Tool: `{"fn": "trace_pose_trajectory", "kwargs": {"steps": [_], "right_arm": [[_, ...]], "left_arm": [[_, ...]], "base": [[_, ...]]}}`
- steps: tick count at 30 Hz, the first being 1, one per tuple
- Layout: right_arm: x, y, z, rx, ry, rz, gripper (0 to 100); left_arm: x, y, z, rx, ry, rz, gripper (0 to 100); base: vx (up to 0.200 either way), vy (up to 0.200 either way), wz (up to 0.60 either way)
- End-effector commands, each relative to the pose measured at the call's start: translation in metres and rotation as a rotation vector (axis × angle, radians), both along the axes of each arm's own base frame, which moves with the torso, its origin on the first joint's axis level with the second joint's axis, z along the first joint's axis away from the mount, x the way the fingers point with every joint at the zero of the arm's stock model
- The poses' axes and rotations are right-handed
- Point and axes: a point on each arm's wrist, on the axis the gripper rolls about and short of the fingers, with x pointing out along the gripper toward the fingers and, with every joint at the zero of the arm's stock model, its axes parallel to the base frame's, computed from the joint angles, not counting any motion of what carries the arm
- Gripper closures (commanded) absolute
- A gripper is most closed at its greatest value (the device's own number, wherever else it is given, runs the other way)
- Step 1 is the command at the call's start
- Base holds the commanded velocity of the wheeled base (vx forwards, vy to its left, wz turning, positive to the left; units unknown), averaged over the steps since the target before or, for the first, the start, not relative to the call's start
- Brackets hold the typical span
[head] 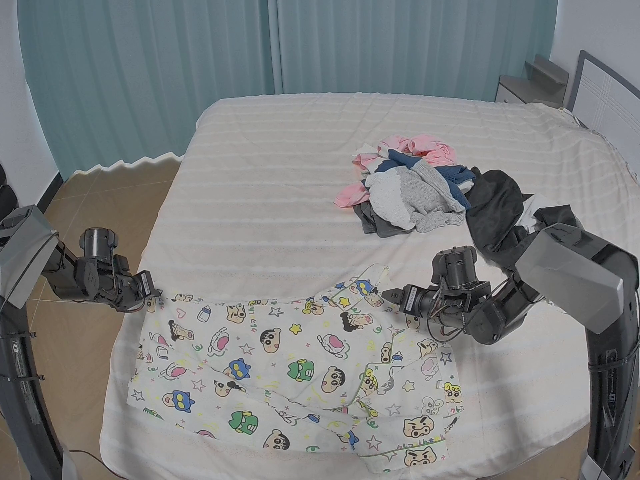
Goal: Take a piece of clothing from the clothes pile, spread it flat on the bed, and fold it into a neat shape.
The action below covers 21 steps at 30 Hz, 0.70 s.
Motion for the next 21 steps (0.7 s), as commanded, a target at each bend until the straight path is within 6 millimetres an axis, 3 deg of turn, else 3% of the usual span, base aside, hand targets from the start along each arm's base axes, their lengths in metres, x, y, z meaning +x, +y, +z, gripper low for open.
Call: {"fn": "trace_pose_trajectory", "kwargs": {"steps": [1,9,13,14,21], "right_arm": [[0.016,0.014,-0.036,-0.044,0.017,0.047,0],[0.041,0.026,-0.032,-0.023,-0.071,0.059,0],[0.045,0.027,-0.034,-0.042,-0.07,0.077,0],[0.044,0.027,-0.035,-0.048,-0.063,0.081,100],[0.046,0.025,-0.031,-0.045,-0.078,0.076,100]], "left_arm": [[0.011,-0.006,0.016,-0.003,-0.099,0.069,100],[0.012,-0.02,0.014,0.01,-0.091,0.055,100],[0.012,-0.024,0.013,0.019,-0.085,0.057,100],[0.012,-0.024,0.013,0.022,-0.085,0.057,100],[0.012,-0.024,0.015,0.024,-0.09,0.058,100]], "base": [[0.0,0.0,0.0],[0.0,0.0,0.0],[0.0,0.0,0.0],[0.0,0.0,0.0],[0.0,0.0,0.0]]}}
